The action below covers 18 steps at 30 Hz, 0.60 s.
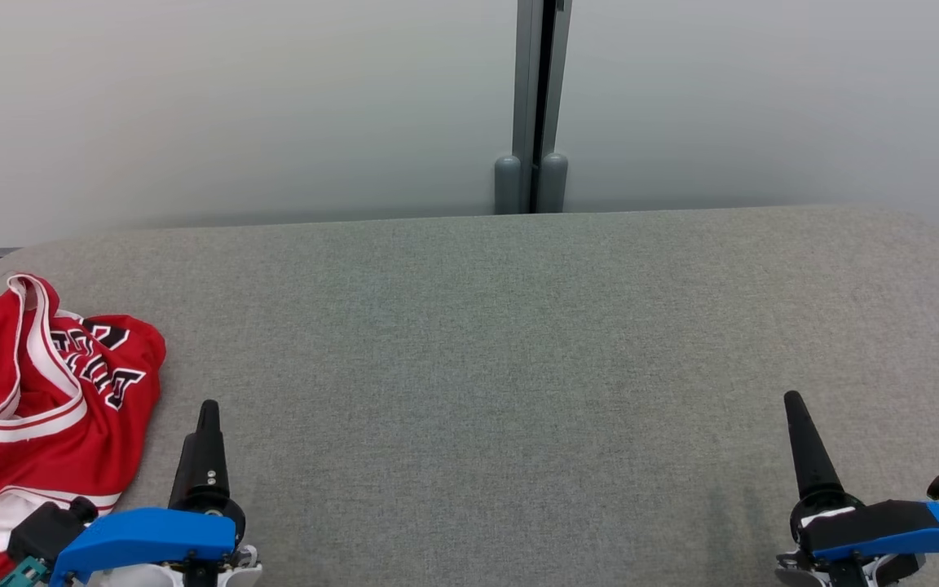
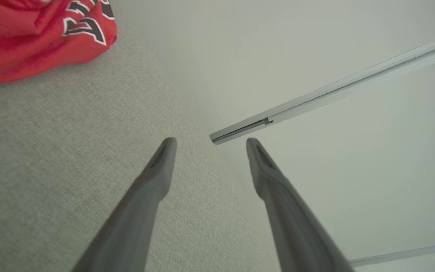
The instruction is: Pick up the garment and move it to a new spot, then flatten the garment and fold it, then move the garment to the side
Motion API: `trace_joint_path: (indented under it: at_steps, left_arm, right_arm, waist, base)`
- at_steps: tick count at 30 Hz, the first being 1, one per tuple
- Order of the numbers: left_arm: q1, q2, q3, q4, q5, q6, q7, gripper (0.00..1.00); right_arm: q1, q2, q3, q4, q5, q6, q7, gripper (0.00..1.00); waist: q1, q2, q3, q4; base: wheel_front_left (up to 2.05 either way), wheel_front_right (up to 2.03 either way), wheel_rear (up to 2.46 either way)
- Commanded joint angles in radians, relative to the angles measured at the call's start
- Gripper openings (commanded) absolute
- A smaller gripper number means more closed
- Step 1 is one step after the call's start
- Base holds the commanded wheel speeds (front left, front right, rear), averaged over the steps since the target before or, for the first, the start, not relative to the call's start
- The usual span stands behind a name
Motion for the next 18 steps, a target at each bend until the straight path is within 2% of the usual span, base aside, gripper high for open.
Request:
trace_joint_path:
  at_steps: [1, 18]
  left_arm:
    - [-0.008, 0.008, -0.009, -0.021, 0.042, 0.003, -0.011, 1.00]
    - [0.000, 0.035, -0.072, -0.029, 0.319, 0.008, -0.069, 1.00]
  right_arm:
    - [-0.012, -0.007, 0.003, -0.016, -0.049, 0.001, -0.013, 1.00]
    - [-0.011, -0.009, 0.021, -0.014, -0.317, 0.002, -0.070, 1.00]
  waist:
    - [0.0000, 0.0000, 0.000, 0.000]
    - [0.0000, 0.0000, 0.002, 0.001]
  base:
    - [0.00, 0.00, 0.00]
    - [0.00, 0.00, 0.00]
